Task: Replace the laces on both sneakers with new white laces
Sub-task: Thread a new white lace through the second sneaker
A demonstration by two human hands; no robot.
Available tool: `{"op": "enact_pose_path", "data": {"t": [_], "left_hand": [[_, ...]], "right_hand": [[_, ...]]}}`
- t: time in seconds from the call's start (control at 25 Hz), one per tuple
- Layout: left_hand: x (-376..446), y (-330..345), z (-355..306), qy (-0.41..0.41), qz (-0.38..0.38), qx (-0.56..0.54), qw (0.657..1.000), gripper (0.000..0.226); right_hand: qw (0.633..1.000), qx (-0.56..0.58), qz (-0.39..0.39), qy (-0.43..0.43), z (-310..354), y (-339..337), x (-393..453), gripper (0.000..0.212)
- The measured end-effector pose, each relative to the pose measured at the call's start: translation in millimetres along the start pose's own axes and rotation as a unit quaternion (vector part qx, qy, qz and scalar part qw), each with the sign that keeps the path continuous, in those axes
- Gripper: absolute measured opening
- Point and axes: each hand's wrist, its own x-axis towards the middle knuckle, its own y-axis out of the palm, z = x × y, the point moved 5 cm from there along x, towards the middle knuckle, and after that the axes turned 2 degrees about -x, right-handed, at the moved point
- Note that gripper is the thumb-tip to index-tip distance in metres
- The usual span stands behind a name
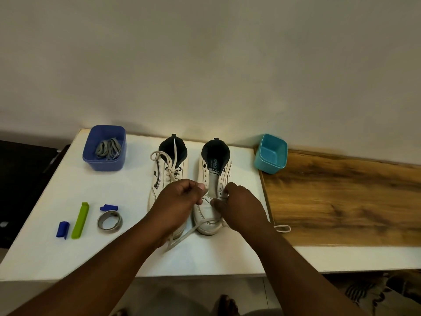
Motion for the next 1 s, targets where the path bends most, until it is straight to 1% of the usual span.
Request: {"op": "enact_pose_path", "data": {"t": [0.08, 0.16, 0.2, 0.24, 0.28, 0.32, 0.36, 0.4, 0.44, 0.52, 0.64, 0.68, 0.8, 0.92, 1.0], "left_hand": [[-1, 1, -5, 0.026, -0.010, -0.014, 1.000, 0.018], [-2, 2, -7, 0.022, -0.007, -0.068, 0.997, 0.016], [-2, 3, -8, 0.014, 0.003, -0.091, 0.996, 0.016], [-1, 3, -9, 0.007, 0.013, -0.103, 0.995, 0.015], [-1, 3, -9, 0.004, 0.021, -0.105, 0.994, 0.015], [0, 1, -10, 0.003, 0.025, -0.104, 0.994, 0.016], [1, -1, -10, 0.003, 0.024, -0.101, 0.995, 0.017], [3, -5, -8, 0.000, 0.016, -0.092, 0.996, 0.018], [5, -10, -6, -0.005, 0.000, -0.072, 0.997, 0.019], [8, -18, -2, -0.010, -0.035, 0.000, 0.999, 0.020], [9, -18, 1, -0.003, -0.044, 0.056, 0.997, 0.020], [10, -17, 2, -0.004, -0.044, 0.074, 0.996, 0.021], [15, -23, 7, -0.005, -0.062, 0.170, 0.983, 0.024], [16, -29, 10, 0.008, -0.066, 0.257, 0.964, 0.025], [12, -25, 5, 0.040, -0.053, 0.288, 0.955, 0.021]], "right_hand": [[1.000, -0.011, -0.003, 0.001, 0, -2, -3, 0.045], [1.000, 0.007, -0.006, -0.015, 1, -6, -6, 0.049], [0.998, 0.041, -0.009, -0.036, 5, -7, -9, 0.053], [0.993, 0.098, -0.007, -0.062, 12, -9, -12, 0.053], [0.983, 0.162, -0.012, -0.090, 21, -11, -14, 0.044], [0.971, 0.214, -0.024, -0.105, 26, -14, -15, 0.027], [0.962, 0.250, -0.042, -0.103, 28, -18, -14, 0.013], [0.955, 0.273, -0.061, -0.096, 27, -22, -12, 0.011], [0.948, 0.299, -0.071, -0.086, 25, -24, -11, 0.015], [0.926, 0.370, -0.055, -0.058, 20, -27, -9, 0.018], [0.873, 0.486, 0.027, -0.012, 21, -22, -9, 0.021], [0.866, 0.498, 0.038, -0.005, 22, -21, -9, 0.020], [0.875, 0.485, 0.007, -0.005, 16, -26, -6, 0.014], [0.854, 0.520, -0.002, 0.007, 11, -31, -5, 0.017], [0.840, 0.542, -0.015, -0.001, 14, -32, -6, 0.020]]}}
